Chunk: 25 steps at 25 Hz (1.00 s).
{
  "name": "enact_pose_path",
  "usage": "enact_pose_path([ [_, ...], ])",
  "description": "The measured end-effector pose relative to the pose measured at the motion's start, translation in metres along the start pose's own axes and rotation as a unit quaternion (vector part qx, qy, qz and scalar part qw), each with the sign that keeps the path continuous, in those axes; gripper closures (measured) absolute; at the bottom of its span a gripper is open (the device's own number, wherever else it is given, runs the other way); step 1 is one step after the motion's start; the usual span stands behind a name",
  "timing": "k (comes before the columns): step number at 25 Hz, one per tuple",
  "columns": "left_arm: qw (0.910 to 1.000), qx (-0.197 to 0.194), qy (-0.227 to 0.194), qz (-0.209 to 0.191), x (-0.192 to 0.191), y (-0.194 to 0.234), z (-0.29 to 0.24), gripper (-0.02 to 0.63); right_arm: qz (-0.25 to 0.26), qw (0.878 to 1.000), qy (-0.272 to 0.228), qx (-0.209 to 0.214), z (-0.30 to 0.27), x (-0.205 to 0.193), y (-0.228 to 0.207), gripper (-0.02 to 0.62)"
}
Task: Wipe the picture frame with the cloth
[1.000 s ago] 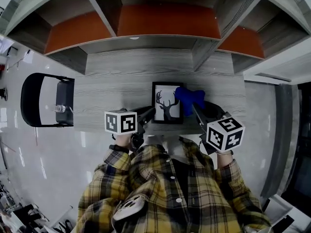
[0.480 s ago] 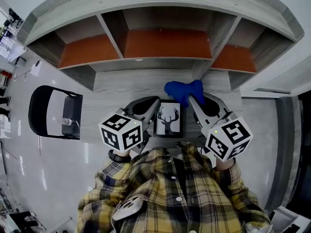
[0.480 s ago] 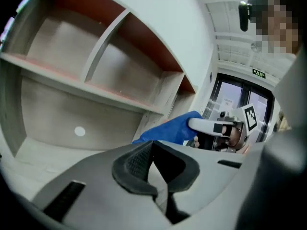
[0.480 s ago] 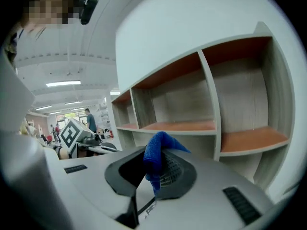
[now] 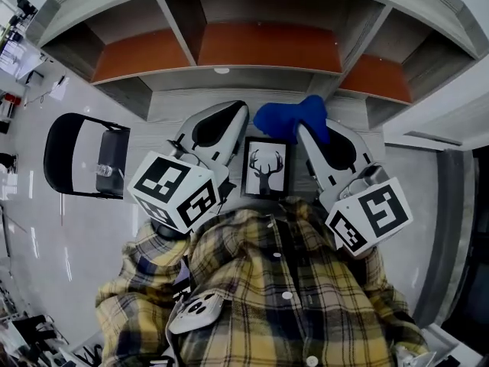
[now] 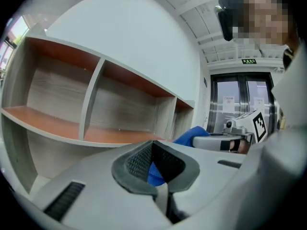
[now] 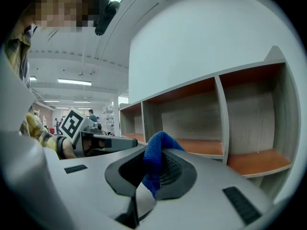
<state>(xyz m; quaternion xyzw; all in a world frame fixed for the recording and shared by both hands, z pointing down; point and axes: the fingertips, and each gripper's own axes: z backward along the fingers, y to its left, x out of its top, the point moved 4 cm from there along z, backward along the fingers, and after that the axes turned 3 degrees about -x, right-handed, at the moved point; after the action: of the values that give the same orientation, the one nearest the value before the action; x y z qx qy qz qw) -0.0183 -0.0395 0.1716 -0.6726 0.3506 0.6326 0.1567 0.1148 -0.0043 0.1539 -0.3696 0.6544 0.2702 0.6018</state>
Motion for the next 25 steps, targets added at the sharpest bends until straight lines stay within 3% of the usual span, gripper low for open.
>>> enact_pose_path([
  [5,0.9997,0.002,0.012,-0.022,0.000,0.002,-0.003,0.601,0.005,1.000,0.012,0.001,-0.001,-0.005,-0.002,0.554],
  [25,0.9994,-0.003,0.025,-0.025,-0.013,-0.007,0.001,0.601,0.003,0.999,0.034,-0.001,0.000,-0.022,0.005,0.555],
])
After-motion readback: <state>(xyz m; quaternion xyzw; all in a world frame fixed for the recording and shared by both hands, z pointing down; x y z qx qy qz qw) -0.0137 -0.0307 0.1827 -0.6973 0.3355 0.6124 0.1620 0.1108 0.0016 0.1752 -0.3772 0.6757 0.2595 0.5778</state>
